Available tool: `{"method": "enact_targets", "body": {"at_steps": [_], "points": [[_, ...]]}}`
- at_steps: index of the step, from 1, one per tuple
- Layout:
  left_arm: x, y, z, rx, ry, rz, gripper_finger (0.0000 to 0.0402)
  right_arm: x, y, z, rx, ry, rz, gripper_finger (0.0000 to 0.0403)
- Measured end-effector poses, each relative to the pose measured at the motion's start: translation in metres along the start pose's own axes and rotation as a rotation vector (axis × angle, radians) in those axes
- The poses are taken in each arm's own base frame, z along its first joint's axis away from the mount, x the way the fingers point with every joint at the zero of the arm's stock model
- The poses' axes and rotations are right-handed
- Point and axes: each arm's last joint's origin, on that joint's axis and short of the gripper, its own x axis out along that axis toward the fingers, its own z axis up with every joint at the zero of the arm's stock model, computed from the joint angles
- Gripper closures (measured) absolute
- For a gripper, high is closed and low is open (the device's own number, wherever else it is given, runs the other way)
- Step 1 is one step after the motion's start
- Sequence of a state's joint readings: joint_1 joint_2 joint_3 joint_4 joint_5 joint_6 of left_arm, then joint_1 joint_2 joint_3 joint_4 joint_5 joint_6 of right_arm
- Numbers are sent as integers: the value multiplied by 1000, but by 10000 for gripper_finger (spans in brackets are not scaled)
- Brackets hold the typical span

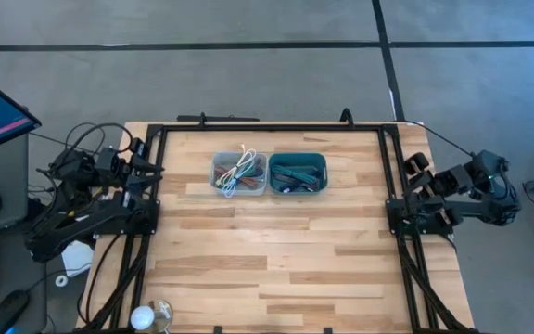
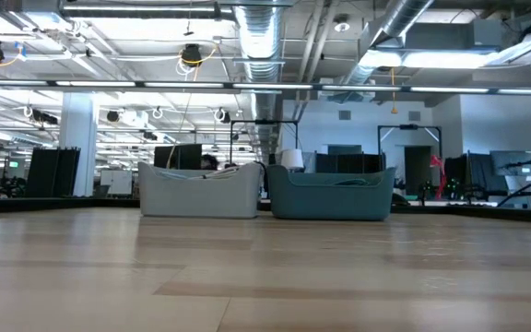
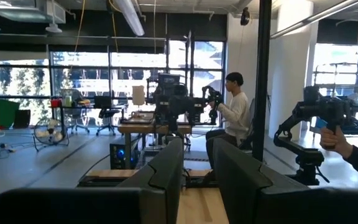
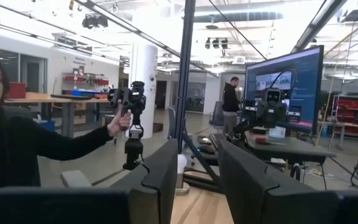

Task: Pick & Place USB Port
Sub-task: Return to Home Position

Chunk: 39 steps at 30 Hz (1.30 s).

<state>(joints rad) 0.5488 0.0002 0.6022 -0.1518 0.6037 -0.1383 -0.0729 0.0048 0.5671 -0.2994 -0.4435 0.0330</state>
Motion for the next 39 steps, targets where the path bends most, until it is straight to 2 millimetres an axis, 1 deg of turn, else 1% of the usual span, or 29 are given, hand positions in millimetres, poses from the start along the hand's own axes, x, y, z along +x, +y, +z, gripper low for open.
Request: {"method": "enact_targets", "body": {"at_steps": [7,9,11,13,16,21,24,30,39], "points": [[0,0,0,-5,-2,8,309,0,0,-1,6,6,0,294],[1,2,-4,-23,6,9,309,0,0,-1,9,6,0,294],[3,4,-12,-47,30,10,309,0,0,-1,13,5,0,294],[5,7,-23,-64,57,12,309,3,-2,-7,17,9,0,294],[10,14,-48,-92,85,17,309,8,-4,-19,22,24,-1,294],[15,23,-85,-70,42,11,309,17,-9,-42,3,34,-1,294],[16,26,-106,-43,5,5,309,21,-12,-54,-4,42,0,294],[11,28,-143,-25,-25,-1,309,25,-14,-68,-17,33,-2,294],[11,27,-142,-4,-28,-11,309,28,-16,-83,-19,30,-14,294]]}}
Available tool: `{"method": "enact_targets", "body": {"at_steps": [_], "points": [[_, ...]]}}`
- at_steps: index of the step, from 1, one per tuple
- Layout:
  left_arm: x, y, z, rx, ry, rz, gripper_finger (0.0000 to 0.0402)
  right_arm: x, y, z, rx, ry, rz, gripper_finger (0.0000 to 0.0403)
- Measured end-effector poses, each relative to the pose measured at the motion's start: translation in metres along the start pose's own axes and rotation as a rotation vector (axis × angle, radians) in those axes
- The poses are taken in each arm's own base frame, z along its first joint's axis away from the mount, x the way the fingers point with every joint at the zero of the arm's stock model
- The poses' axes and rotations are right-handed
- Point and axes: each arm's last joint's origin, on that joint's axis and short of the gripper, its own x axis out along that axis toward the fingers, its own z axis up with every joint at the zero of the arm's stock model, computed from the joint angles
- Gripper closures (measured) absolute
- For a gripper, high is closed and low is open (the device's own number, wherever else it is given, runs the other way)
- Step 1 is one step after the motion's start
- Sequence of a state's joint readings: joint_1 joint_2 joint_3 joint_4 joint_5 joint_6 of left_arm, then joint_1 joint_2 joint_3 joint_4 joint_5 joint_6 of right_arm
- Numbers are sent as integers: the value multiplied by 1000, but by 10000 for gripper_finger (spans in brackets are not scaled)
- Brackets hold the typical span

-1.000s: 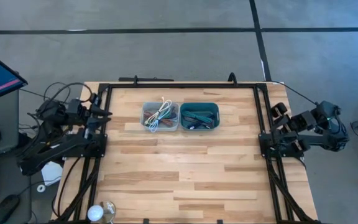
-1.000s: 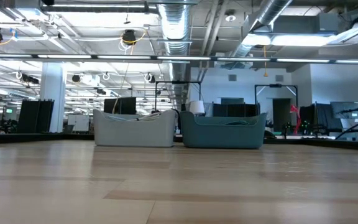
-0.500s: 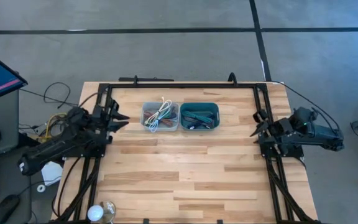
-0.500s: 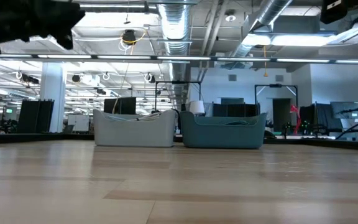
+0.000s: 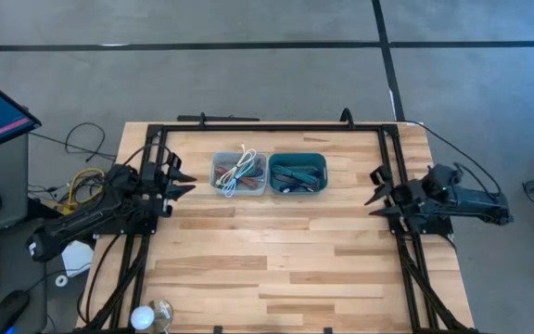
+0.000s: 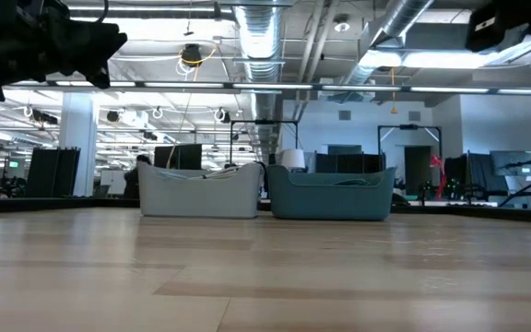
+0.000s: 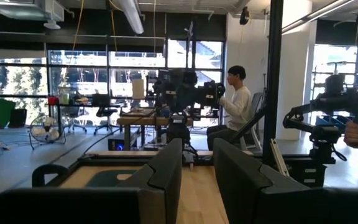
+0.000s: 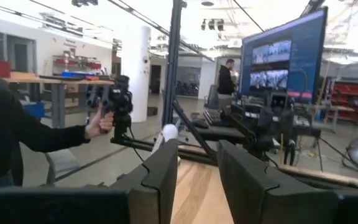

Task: Pick & Place USB Port
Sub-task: Return to Home Position

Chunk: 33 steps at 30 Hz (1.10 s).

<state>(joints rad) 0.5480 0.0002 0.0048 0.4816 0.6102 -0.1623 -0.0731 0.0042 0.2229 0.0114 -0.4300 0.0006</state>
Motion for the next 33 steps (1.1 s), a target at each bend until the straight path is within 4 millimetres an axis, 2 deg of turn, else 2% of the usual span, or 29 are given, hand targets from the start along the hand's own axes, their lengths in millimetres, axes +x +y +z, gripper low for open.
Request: {"method": "enact_targets", "body": {"at_steps": [14,28,33], "points": [[0,1,-3,-23,28,5,309,3,-2,-19,14,23,-40,294],[0,1,-3,-26,32,5,309,3,-2,-19,6,31,-39,294],[0,1,-3,-24,32,5,309,5,-4,-42,4,20,-46,294]]}}
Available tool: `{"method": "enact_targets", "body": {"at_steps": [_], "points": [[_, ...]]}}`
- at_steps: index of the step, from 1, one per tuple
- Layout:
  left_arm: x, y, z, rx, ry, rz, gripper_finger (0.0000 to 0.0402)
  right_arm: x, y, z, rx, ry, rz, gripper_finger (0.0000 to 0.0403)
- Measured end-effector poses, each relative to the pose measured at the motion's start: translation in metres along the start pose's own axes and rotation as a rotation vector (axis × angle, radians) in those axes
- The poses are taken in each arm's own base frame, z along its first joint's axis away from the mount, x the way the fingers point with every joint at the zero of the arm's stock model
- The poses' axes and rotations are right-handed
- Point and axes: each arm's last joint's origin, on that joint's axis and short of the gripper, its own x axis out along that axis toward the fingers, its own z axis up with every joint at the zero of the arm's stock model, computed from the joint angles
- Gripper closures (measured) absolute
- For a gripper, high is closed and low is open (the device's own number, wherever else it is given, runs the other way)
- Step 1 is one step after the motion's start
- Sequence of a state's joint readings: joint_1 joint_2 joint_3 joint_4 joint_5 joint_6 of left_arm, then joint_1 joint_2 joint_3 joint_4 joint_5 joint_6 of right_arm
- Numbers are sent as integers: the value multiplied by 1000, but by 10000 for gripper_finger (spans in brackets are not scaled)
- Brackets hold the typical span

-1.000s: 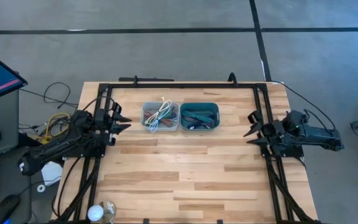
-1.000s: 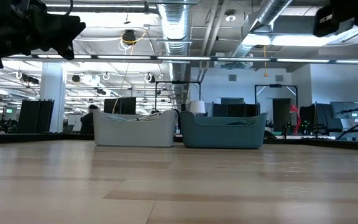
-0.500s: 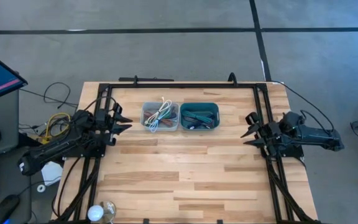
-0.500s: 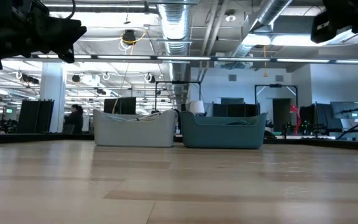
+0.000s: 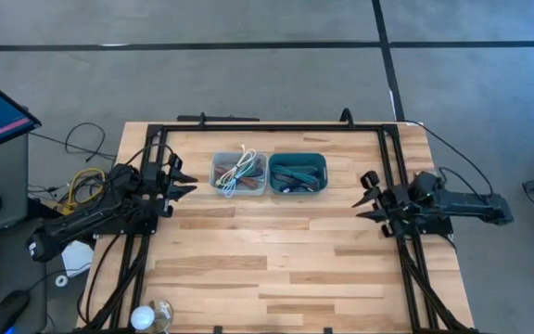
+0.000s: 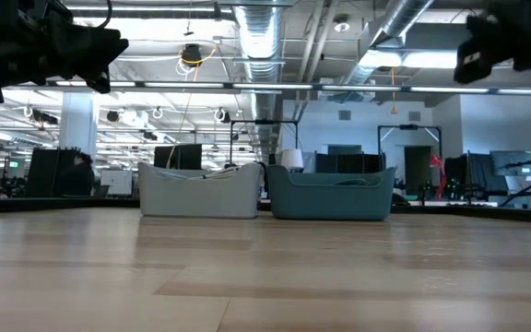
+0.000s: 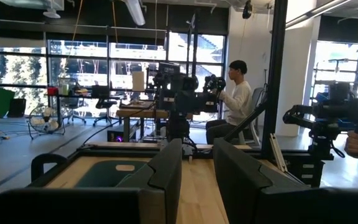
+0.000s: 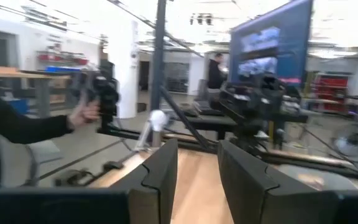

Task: Pick & Place USB Port
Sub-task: Return to Home Position

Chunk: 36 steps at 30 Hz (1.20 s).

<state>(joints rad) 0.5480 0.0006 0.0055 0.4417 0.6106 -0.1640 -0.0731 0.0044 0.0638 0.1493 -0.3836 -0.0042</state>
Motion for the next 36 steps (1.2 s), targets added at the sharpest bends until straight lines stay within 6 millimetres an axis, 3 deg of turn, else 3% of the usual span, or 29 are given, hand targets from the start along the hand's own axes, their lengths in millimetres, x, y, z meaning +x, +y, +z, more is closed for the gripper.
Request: {"method": "enact_targets", "body": {"at_steps": [3,20,28,36], "points": [[0,0,0,0,0,0,309,1,-2,-15,3,4,-45,294],[0,1,-2,-10,19,7,309,1,-2,-18,-8,40,-71,294],[4,4,-9,-50,73,17,309,1,-2,-19,148,43,-74,294],[7,8,-18,-103,148,29,309,1,-2,-19,161,42,-75,294]]}}
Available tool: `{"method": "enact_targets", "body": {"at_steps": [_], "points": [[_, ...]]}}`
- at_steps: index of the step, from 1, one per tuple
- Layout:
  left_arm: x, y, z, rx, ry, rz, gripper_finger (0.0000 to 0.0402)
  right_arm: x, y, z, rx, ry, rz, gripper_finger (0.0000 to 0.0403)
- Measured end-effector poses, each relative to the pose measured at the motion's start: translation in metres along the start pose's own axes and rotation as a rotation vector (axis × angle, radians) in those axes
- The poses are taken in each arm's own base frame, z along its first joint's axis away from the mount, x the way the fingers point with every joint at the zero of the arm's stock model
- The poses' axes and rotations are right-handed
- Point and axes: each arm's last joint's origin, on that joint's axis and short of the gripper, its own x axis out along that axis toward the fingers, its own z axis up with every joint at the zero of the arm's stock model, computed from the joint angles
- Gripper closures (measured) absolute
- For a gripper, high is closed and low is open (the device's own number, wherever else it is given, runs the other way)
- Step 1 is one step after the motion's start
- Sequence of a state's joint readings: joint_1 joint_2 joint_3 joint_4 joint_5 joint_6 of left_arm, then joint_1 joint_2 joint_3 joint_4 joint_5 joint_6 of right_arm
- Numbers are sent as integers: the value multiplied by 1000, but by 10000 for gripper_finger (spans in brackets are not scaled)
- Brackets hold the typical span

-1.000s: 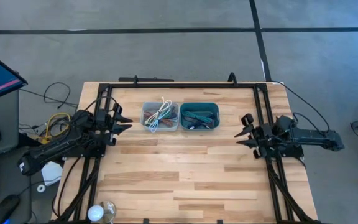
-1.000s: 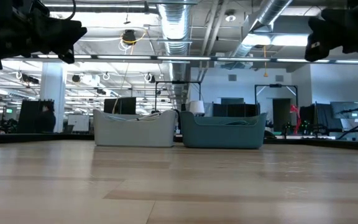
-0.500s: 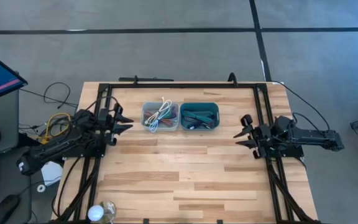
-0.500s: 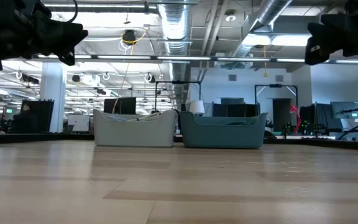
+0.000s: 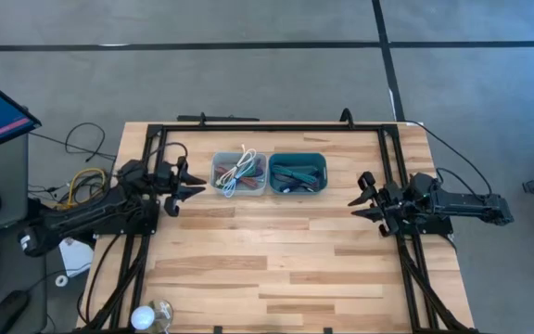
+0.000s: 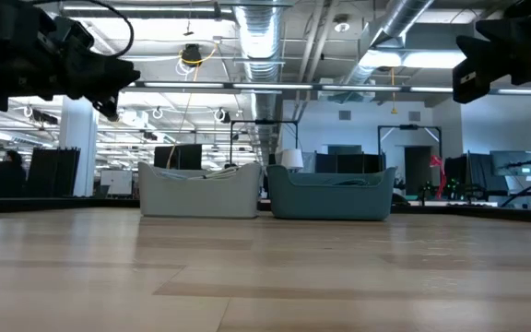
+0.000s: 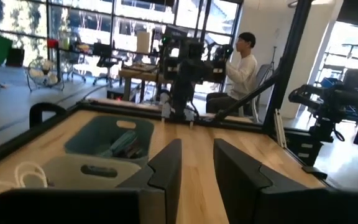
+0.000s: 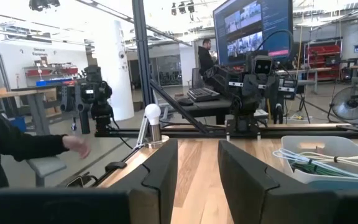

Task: Pick & Place USB Port
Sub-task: Return to Home Position

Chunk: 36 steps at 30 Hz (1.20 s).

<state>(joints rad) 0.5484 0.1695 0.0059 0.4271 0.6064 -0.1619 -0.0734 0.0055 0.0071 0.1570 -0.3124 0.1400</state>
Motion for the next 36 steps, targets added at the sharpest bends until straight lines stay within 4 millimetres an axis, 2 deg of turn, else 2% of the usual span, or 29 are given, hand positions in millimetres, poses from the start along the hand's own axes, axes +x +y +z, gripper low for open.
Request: {"method": "enact_targets", "body": {"at_steps": [22,36], "points": [[10,11,-25,-141,200,33,309,0,0,0,0,0,0,294],[12,13,-29,-165,235,39,309,0,0,0,1,1,0,294]]}}
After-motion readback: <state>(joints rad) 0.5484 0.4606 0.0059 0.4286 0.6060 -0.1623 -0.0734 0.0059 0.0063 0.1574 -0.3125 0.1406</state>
